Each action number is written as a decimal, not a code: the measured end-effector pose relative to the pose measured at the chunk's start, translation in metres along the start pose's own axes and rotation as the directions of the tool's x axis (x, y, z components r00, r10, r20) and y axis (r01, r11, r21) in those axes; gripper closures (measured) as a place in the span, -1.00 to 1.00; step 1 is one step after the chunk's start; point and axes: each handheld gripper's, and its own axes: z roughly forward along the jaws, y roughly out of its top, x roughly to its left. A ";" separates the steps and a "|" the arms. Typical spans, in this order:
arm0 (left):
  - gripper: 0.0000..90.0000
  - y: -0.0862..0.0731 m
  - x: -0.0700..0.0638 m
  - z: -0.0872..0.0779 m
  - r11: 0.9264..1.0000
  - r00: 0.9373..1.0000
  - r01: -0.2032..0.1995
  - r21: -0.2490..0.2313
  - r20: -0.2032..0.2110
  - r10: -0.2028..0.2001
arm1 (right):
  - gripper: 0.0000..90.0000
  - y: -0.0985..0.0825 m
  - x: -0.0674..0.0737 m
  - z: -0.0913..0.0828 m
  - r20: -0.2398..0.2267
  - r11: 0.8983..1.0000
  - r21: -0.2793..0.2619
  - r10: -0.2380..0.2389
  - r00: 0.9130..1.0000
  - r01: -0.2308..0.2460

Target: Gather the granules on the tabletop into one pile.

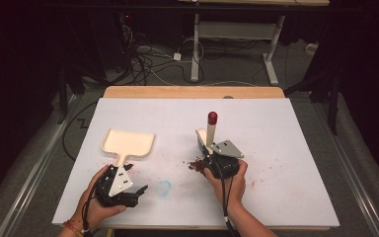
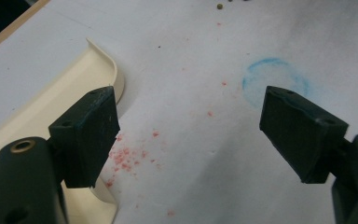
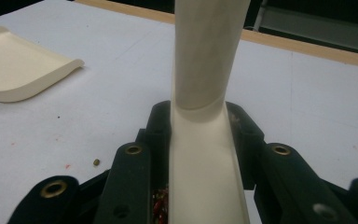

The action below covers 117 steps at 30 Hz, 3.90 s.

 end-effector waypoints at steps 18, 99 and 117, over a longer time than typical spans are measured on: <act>-0.58 0.001 0.000 -0.001 1.000 1.000 -0.011 0.001 -0.010 0.011 | 0.49 -0.005 -0.039 -0.012 -0.083 0.996 -0.010 -0.085 0.993 0.084; -0.58 0.002 -0.005 0.010 0.997 0.999 -0.042 0.066 0.002 0.042 | 0.56 0.017 -0.170 -0.086 -0.560 0.917 -0.027 -0.344 0.754 0.398; -0.58 0.004 -0.007 0.014 0.996 0.999 -0.043 0.076 0.021 0.042 | 0.11 0.028 -0.194 -0.071 -0.454 0.956 -0.033 -0.276 0.847 0.293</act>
